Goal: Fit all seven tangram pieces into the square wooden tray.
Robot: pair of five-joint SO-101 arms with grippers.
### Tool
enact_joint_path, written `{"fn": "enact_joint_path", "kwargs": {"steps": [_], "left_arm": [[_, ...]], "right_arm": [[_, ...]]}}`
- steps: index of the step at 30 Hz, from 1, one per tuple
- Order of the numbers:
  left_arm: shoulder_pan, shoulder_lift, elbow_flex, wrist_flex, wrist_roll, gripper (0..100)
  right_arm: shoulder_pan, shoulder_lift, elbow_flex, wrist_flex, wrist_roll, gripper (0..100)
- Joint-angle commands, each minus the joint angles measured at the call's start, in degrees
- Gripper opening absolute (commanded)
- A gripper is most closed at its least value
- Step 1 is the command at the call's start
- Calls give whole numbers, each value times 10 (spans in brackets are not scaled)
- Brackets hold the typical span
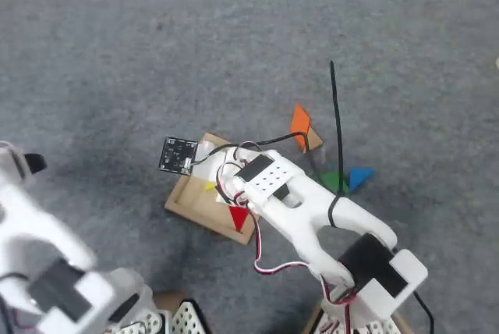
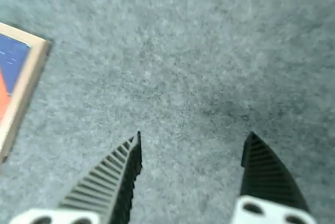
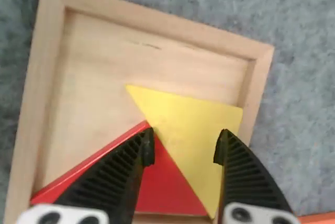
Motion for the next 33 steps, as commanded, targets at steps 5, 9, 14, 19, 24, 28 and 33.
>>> {"fn": "enact_joint_path", "kwargs": {"steps": [5, 9, 14, 19, 24, 28, 33], "left_arm": [[-13, 40, -76, 7, -6, 300], [-12, 43, -77, 6, -9, 300], [-12, 43, -76, 2, -10, 300], [-13, 43, -75, 6, -22, 300], [-12, 43, -73, 6, -22, 300], [-13, 44, -73, 6, -23, 300], [-12, 44, -74, 4, -23, 300]], "right_arm": [[-4, 37, -54, -12, 6, 199], [-43, 42, -59, 10, 1, 199], [-61, 48, -59, 0, 3, 199], [-61, 61, -62, -5, 2, 199], [-32, 89, -93, 19, -48, 199], [10, 84, -95, 47, -51, 198], [29, 49, -53, 54, -51, 198]]}}
